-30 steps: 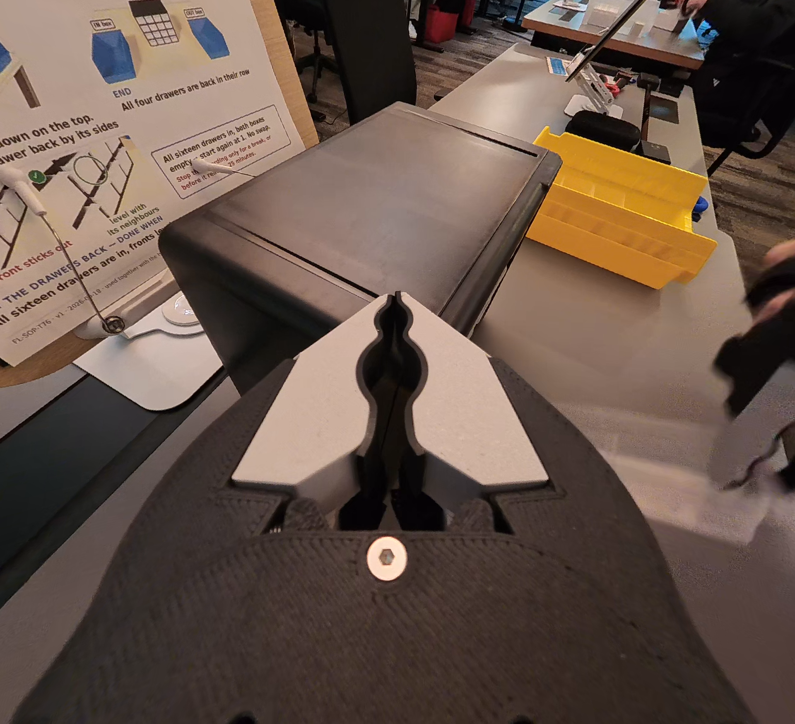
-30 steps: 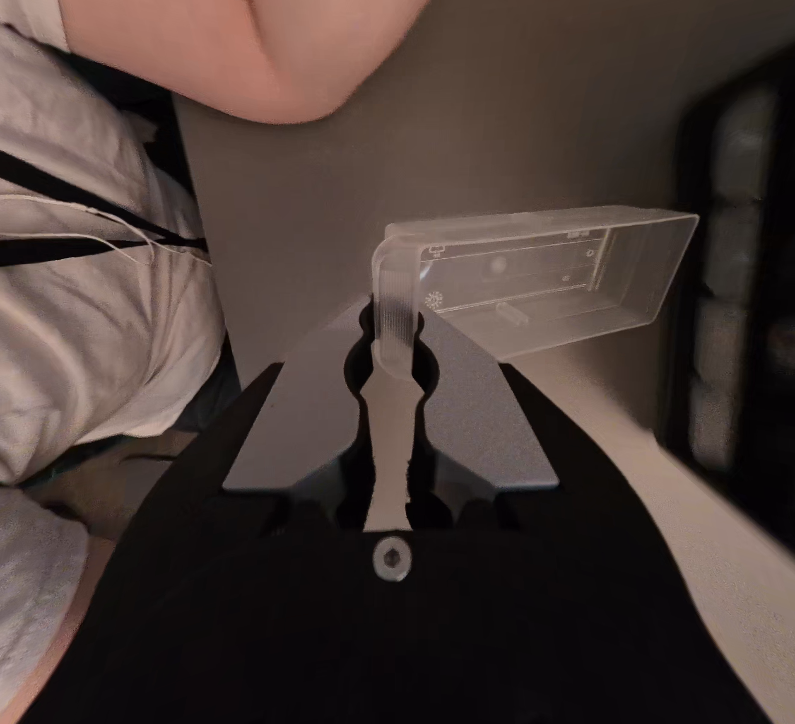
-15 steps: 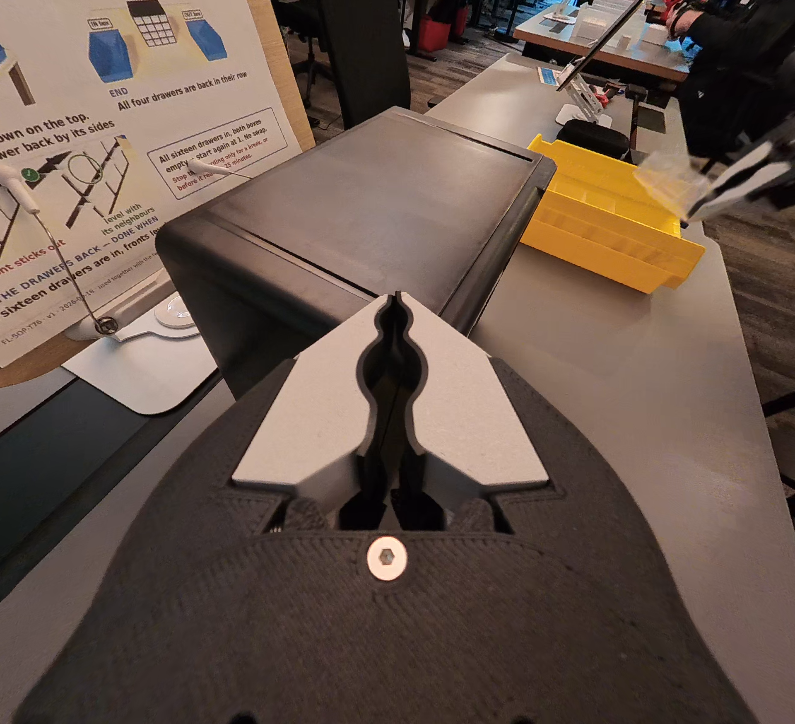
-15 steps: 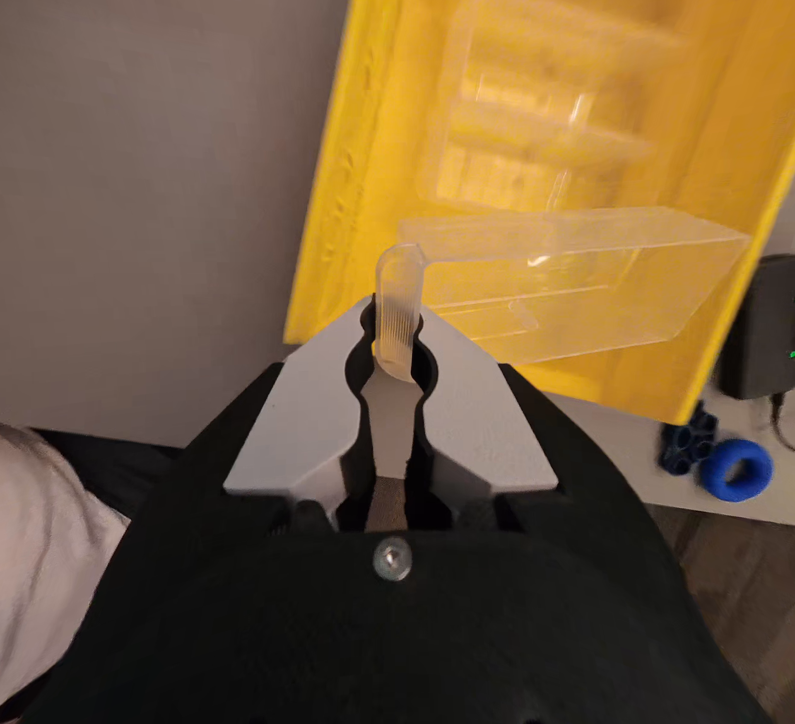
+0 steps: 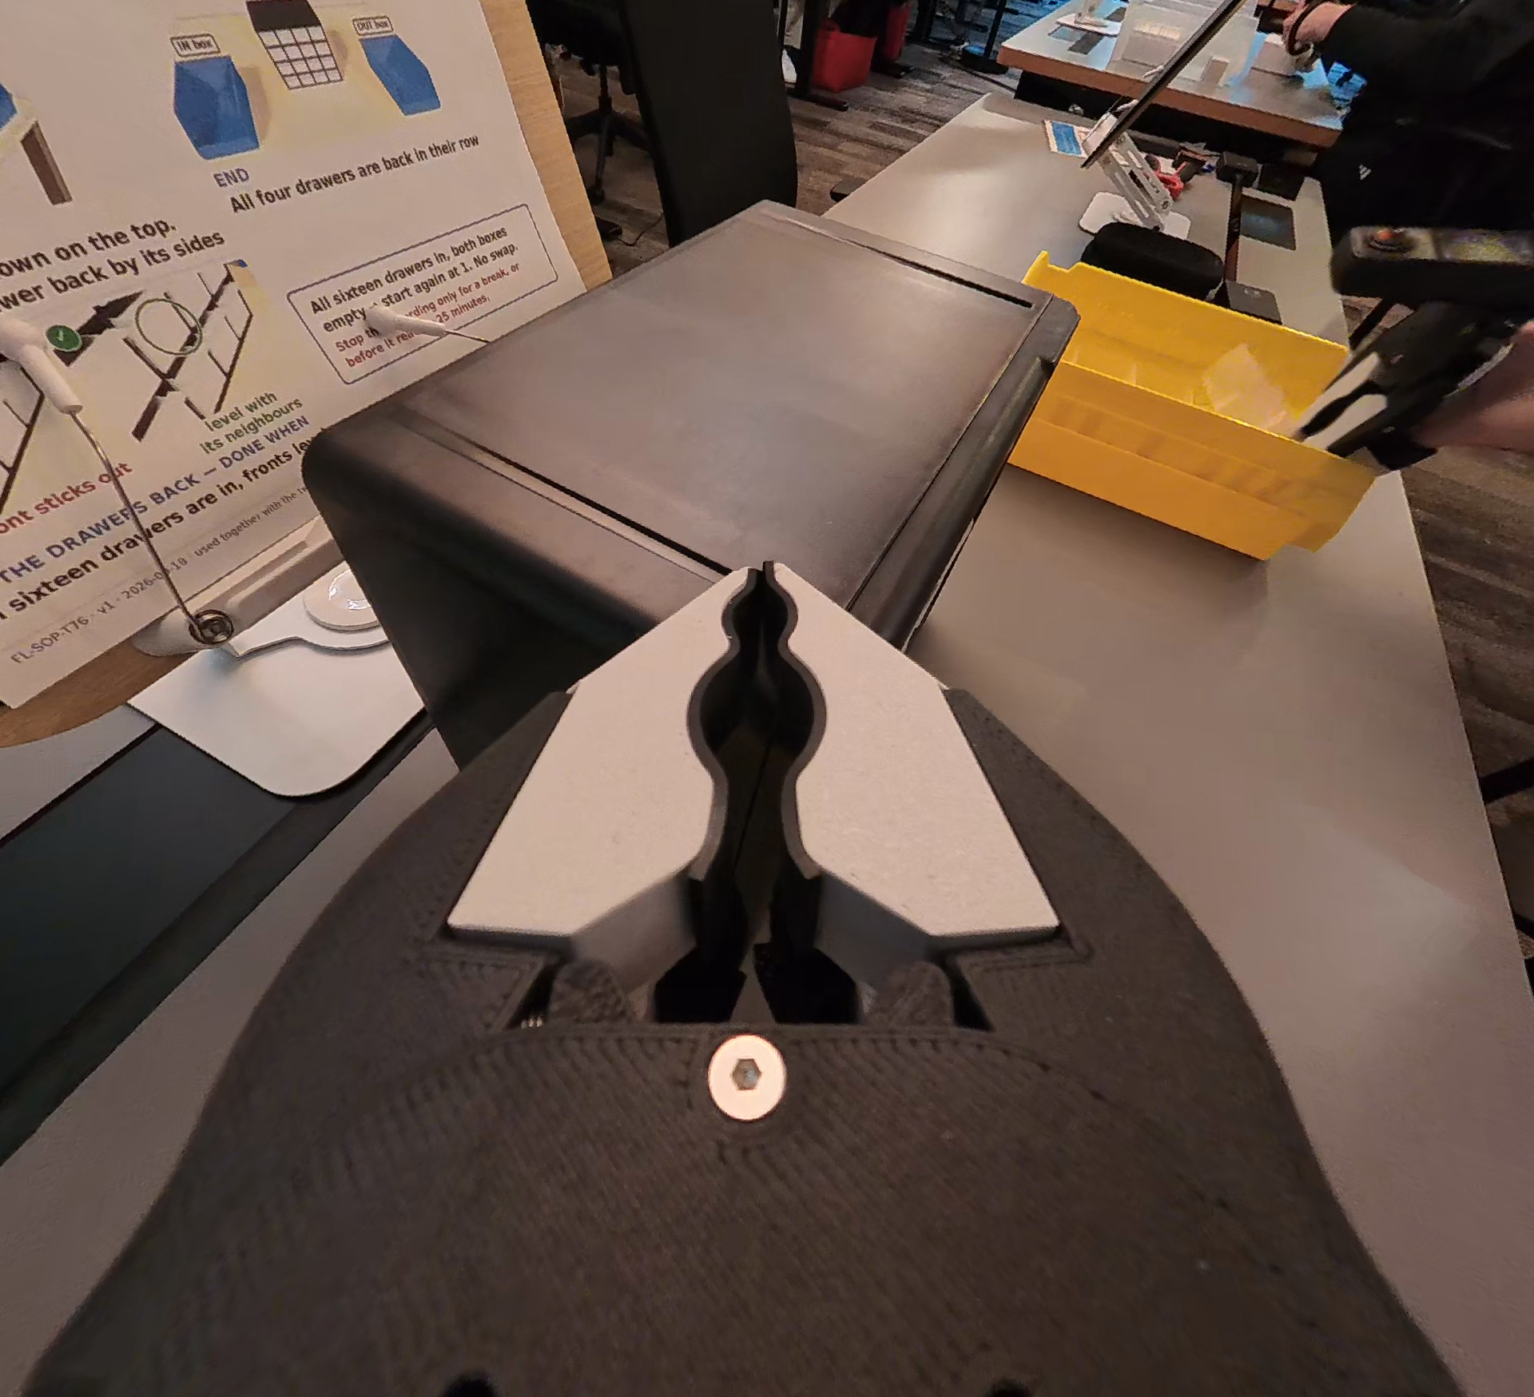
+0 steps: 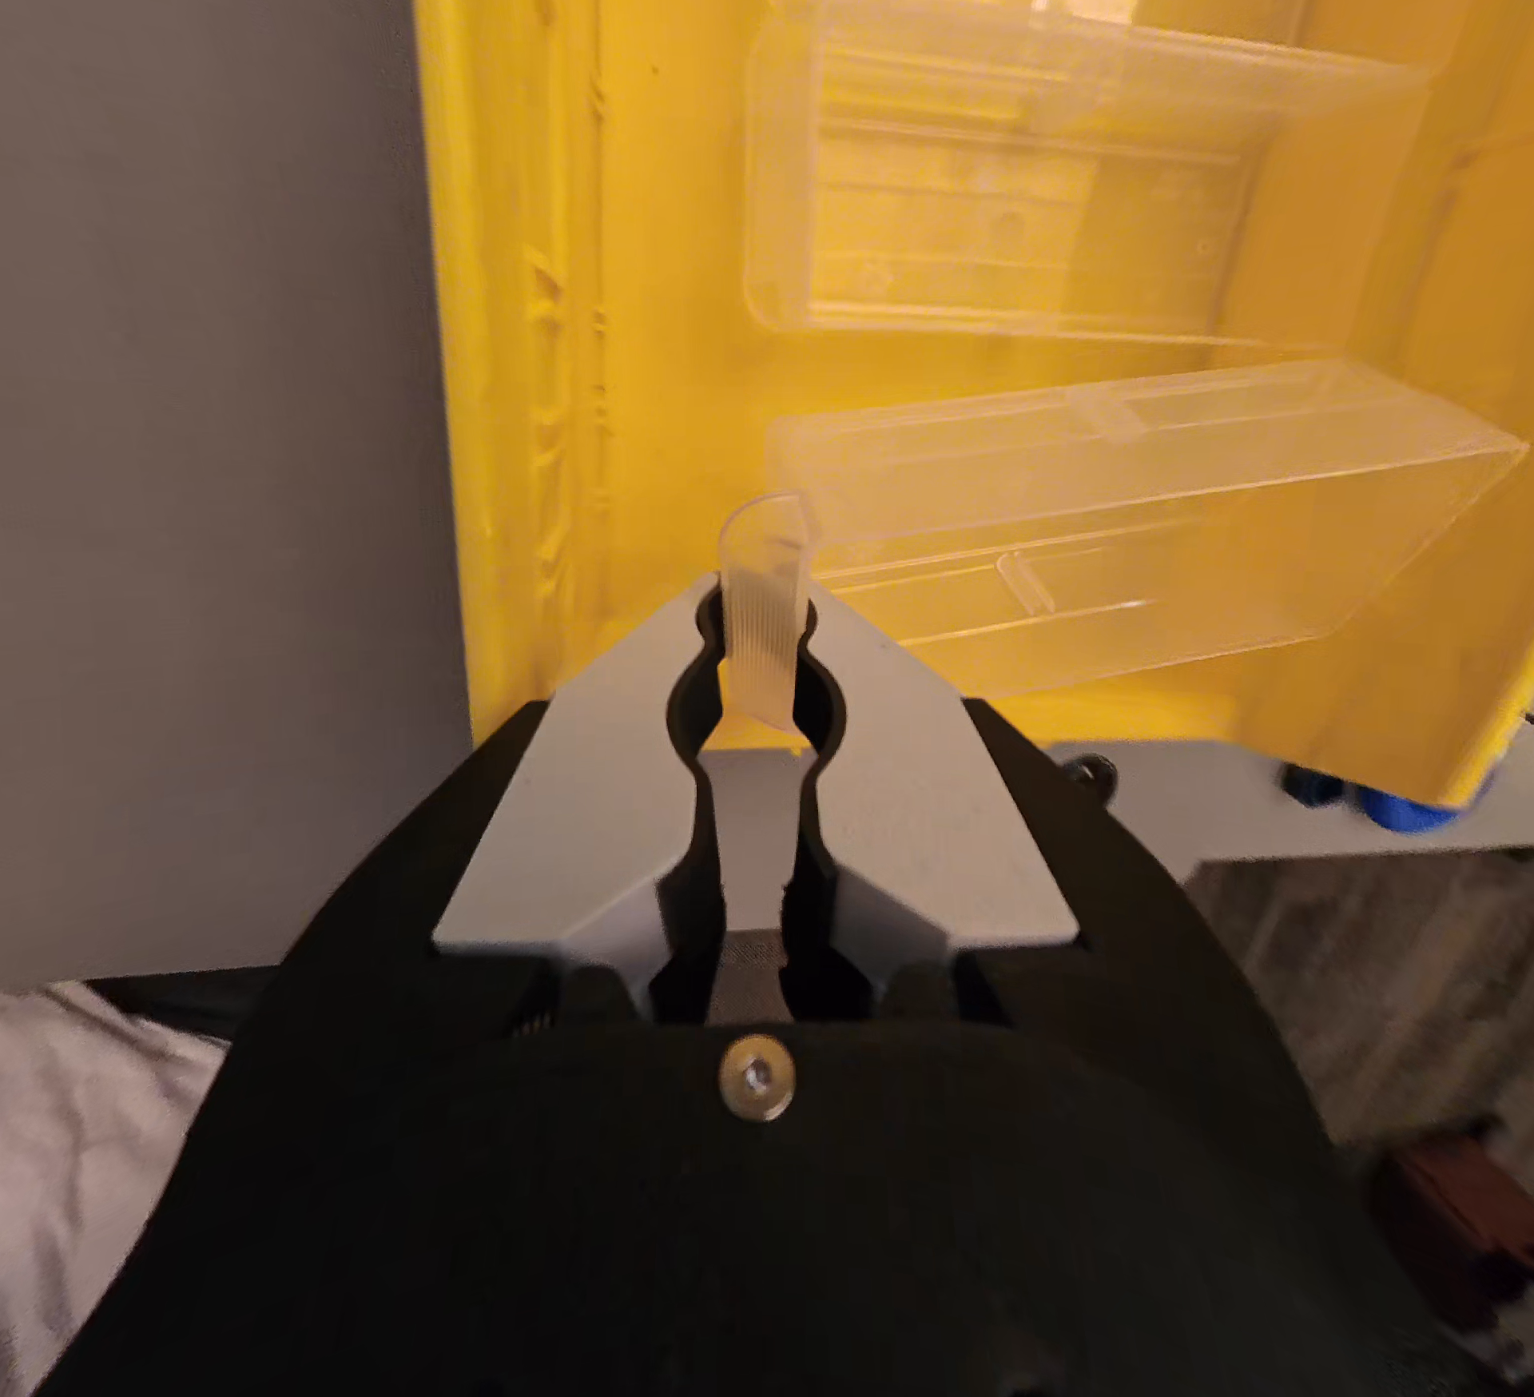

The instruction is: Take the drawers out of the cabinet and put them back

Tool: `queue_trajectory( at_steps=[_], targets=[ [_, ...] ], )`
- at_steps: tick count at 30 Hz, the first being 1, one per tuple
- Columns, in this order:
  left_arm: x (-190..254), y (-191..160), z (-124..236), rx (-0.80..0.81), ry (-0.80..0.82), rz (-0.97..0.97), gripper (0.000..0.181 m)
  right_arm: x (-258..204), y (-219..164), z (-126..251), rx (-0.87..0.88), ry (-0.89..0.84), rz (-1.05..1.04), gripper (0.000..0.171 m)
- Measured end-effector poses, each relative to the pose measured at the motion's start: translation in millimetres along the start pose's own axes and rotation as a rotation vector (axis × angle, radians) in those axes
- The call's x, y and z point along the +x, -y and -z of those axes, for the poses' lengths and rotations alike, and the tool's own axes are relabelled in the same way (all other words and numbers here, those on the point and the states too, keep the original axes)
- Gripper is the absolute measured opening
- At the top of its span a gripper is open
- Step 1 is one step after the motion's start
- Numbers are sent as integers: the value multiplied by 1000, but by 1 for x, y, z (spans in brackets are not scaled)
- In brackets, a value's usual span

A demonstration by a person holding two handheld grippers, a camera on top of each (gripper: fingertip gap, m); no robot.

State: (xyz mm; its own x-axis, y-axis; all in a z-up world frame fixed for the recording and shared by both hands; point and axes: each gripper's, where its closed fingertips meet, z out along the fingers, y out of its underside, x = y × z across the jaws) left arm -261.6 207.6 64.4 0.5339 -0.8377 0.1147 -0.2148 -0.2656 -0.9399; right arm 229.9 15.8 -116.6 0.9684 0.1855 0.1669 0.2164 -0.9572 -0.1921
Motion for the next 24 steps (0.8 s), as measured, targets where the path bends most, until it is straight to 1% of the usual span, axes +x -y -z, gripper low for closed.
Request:
queue_trajectory(
  at_steps=[2, 6, 9, 12, 14, 16, 17, 21, 22, 24],
  targets=[
    [0, 0, 0, 0, 1, 0, 0, 1, -6, 2, -35, -26, -12, 9],
    [0, 0, 0, 1, 1, 0, 0, -6, -12, -7, -95, 39, -35, 9],
    [0, 0, 0, 1, 0, 0, 0, -8, -7, -22, -127, 115, -1, 9],
    [0, 0, 0, 2, -1, 1, 0, -1, 3, -32, -129, 121, 22, 11],
    [0, 0, 0, 3, -2, 2, 0, 0, 14, -34, -84, 120, 60, 12],
    [0, 0, 0, 4, -4, 3, 0, -3, 19, -30, -49, 166, 55, 14],
    [0, 0, 0, 4, -5, 4, 0, -6, 21, -24, -21, 205, 45, 18],
    [0, 1, 0, 5, -8, 6, 0, 2, 36, 15, 204, 326, -9, 23],
    [0, 1, 0, 6, -9, 6, 0, 9, 38, 25, 262, 329, -8, 25],
    [0, 1, 0, 7, -10, 7, 0, 25, 34, 33, 329, 292, 43, 23]
  ],
)
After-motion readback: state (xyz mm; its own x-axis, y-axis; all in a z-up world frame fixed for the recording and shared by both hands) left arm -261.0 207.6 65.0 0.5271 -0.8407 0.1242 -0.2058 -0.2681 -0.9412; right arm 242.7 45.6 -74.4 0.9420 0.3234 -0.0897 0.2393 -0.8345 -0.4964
